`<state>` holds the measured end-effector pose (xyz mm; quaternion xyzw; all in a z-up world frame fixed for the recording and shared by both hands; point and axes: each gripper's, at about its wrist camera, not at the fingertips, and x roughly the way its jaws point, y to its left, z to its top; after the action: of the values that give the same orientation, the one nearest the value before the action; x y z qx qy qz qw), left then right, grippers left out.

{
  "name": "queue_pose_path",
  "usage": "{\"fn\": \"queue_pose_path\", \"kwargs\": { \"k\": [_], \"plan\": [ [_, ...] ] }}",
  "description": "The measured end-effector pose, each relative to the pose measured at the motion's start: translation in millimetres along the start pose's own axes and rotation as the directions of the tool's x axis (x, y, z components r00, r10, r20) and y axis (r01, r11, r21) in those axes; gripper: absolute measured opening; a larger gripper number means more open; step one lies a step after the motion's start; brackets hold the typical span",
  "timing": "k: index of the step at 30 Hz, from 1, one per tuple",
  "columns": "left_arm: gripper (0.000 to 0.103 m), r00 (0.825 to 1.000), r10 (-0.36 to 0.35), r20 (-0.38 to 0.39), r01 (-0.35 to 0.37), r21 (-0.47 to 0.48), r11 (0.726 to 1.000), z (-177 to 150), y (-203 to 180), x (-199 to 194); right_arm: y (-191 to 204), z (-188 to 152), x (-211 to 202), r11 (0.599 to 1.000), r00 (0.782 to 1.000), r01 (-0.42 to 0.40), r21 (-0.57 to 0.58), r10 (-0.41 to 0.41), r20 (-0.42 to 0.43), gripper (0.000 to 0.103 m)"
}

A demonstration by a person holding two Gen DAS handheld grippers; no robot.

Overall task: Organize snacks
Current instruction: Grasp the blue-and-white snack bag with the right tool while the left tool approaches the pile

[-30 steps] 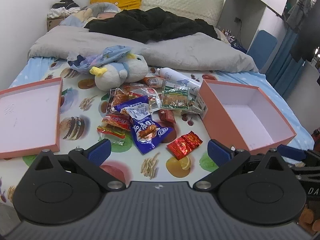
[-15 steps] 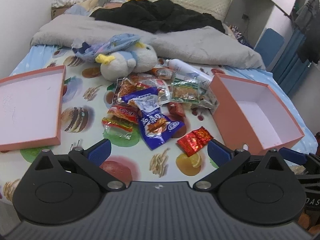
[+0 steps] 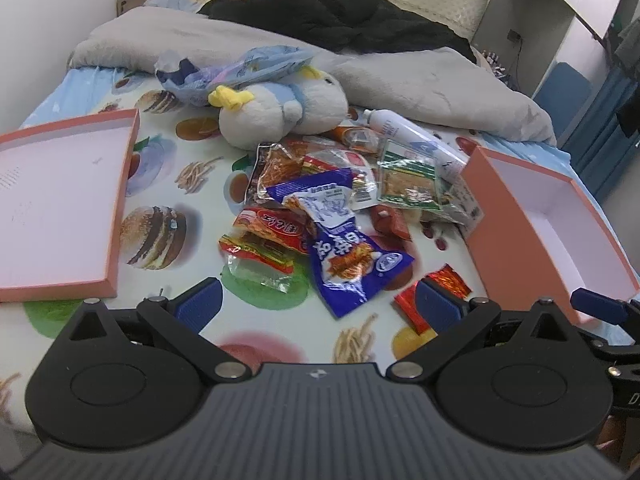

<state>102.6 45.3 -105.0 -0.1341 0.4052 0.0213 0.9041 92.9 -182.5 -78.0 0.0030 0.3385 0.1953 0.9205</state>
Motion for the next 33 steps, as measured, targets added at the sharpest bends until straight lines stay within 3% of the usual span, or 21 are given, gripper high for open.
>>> {"fn": "queue_pose_path", "kwargs": {
  "k": [17, 31, 33],
  "plan": [
    [0.103, 0.999, -0.007, 0.042, 0.012, -0.109, 0.994, 25.3, 72.4, 116.2, 22.6, 17.9, 145.0, 0.974, 0.985, -0.153, -0.168, 0.138, -0.099, 0.101],
    [0.102, 0.997, -0.08, 0.001, 0.079, -0.073, 0.994, 53.3, 91.3, 171.4, 42.9, 12.5, 226.6, 0.95, 0.977, -0.155, -0.271, 0.106, -0.187, 0.1],
    [0.102, 0.996, -0.091, 0.0, 0.091, -0.065, 0.994, 55.5, 90.2, 175.0, 43.6, 10.2, 232.9, 0.948, 0.974, -0.16, -0.274, 0.107, -0.201, 0.092]
  ]
}}
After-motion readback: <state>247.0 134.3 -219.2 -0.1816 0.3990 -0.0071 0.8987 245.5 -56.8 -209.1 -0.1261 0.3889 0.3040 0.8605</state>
